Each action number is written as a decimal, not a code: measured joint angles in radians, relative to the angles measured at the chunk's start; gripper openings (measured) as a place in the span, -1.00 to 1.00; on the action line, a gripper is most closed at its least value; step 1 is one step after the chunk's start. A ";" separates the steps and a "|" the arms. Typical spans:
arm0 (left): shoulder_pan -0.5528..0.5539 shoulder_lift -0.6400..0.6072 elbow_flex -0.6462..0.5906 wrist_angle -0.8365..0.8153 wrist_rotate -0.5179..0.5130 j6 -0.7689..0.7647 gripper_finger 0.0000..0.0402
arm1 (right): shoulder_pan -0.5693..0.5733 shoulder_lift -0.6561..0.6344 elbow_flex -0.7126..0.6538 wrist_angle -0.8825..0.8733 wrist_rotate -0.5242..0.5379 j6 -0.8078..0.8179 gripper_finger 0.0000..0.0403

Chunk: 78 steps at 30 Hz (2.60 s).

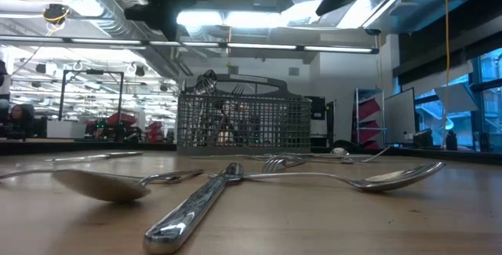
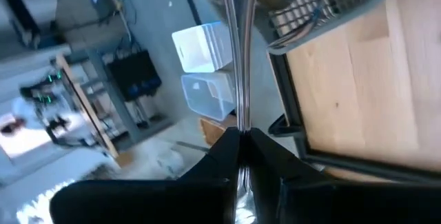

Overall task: Sort silverware
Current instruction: Put the silver spoon into the silverware rack, then put the silver fork into the silverware rack

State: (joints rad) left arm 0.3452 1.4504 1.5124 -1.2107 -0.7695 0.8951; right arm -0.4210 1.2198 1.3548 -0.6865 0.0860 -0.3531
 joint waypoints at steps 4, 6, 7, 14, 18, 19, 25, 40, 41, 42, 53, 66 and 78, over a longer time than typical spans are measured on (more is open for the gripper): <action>0.000 0.041 -0.001 0.000 -0.003 0.126 -0.92 | 0.000 0.000 0.000 0.000 0.000 0.000 -0.44; 0.000 0.063 -0.001 0.000 -0.020 0.193 -0.92 | 0.000 0.001 0.000 0.000 0.000 -0.001 -0.44; 0.000 0.074 -0.001 0.000 -0.033 0.223 -0.93 | 0.000 0.001 0.000 -0.001 0.000 -0.001 -0.44; 0.000 0.148 -0.001 0.000 -0.073 0.377 -0.90 | 0.000 0.001 0.000 -0.001 0.000 -0.001 -0.44; 0.000 0.190 -0.001 -0.001 -0.073 0.421 -0.90 | 0.000 0.001 0.000 -0.001 0.000 -0.001 -0.44; 0.000 0.201 -0.001 -0.002 -0.073 0.425 -0.90 | 0.000 0.001 0.000 -0.001 0.000 -0.001 -0.44; 0.000 0.257 -0.001 0.004 -0.071 0.380 -0.83 | 0.000 0.002 0.000 -0.002 0.000 -0.001 -0.44; -0.007 0.267 -0.001 0.026 -0.061 0.166 -0.49 | 0.000 0.002 0.000 -0.031 0.000 -0.001 -0.44; -0.007 0.260 -0.001 0.026 -0.060 0.120 -0.49 | 0.000 0.002 0.000 -0.031 0.000 -0.001 -0.44; -0.007 0.253 -0.001 0.024 -0.060 0.070 -0.49 | 0.000 0.002 0.000 -0.031 -0.001 -0.001 -0.44; -0.028 0.089 -0.001 0.017 0.089 -0.491 -0.48 | 0.002 0.016 -0.001 -0.032 -0.364 0.000 -0.44; -0.121 0.047 -0.001 0.018 0.303 -1.098 -0.48 | 0.003 0.233 -0.001 -0.084 -0.657 -0.215 -0.44; -0.306 0.039 -0.001 -0.032 0.303 -1.500 -0.48 | 0.160 0.399 -0.001 -0.089 -0.695 -0.492 -0.44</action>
State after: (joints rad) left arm 0.0388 1.4891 1.5112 -1.2424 -0.4663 -0.6045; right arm -0.2612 1.6184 1.3540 -0.7751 -0.6086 -0.8454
